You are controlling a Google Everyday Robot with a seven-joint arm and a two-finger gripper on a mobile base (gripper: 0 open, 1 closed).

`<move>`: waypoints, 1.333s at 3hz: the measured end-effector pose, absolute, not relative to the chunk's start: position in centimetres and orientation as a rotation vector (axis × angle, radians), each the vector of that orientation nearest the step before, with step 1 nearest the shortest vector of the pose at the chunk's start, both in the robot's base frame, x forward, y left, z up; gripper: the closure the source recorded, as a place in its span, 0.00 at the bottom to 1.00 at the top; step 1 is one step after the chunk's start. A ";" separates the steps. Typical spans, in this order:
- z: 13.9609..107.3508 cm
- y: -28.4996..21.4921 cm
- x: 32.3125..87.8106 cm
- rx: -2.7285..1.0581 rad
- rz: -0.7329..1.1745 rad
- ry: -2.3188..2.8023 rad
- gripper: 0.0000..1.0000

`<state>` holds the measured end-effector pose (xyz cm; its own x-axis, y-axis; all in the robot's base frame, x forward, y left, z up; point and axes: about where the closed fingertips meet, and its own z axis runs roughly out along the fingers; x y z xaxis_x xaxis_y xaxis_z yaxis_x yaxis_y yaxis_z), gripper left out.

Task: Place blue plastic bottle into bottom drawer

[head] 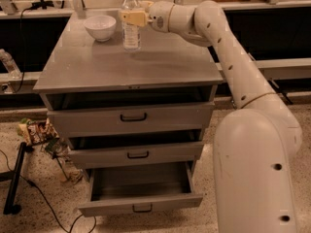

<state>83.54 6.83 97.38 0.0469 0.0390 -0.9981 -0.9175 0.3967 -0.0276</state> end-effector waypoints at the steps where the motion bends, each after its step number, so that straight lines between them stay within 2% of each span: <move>1: 100.1 3.4 79.9 -0.932 0.879 1.283 1.00; 3: 103.4 0.1 70.7 -0.907 0.921 1.199 1.00; 4: 103.2 0.6 65.8 -0.861 1.017 1.164 1.00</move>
Offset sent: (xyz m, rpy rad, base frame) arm -0.1509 -0.0804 0.0504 0.0320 -0.0954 0.0620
